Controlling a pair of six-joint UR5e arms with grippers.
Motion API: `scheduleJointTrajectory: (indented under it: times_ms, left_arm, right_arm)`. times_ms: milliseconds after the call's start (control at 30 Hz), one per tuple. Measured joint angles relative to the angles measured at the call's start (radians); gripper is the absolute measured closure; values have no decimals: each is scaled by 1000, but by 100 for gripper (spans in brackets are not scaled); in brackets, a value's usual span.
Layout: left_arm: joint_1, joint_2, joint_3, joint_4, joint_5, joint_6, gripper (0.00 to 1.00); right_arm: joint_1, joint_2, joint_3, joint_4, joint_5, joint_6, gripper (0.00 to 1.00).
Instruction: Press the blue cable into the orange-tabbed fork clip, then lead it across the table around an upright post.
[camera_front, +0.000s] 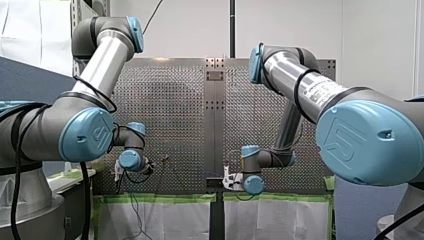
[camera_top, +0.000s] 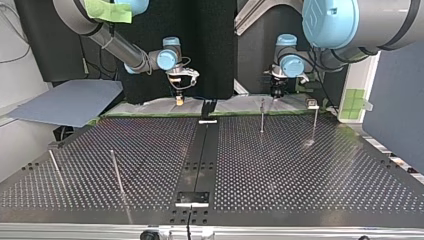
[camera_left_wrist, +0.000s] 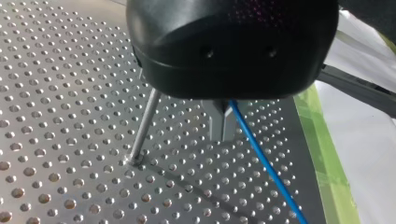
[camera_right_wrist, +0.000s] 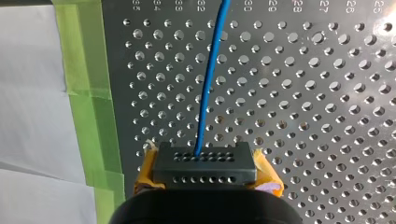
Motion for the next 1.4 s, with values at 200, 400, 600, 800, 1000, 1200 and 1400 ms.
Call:
scheduleJointTrajectory:
  times_ms: [200,400,600,800,1000,1200,1400]
  left_arm:
    - [-3,7,0,-1,0,1,100]
    - [-2,33,0,0,-1,1,100]
    - [3,37,-1,2,0,0,100]
    - [4,20,0,3,0,1,100]
    - [4,-16,0,3,1,12,100]
    - [6,-22,0,-1,1,15,100]
    - [6,-19,0,-4,5,17,100]
  right_arm:
    - [-2,-5,0,2,0,0,100]
    - [-3,-8,-4,5,0,0,100]
    - [-4,-12,-7,8,0,0,100]
    - [-4,-12,-7,8,0,1,100]
    - [-7,-12,-7,8,0,3,100]
    - [-10,-12,-7,8,0,3,100]
    - [-11,-12,-7,8,0,3,100]
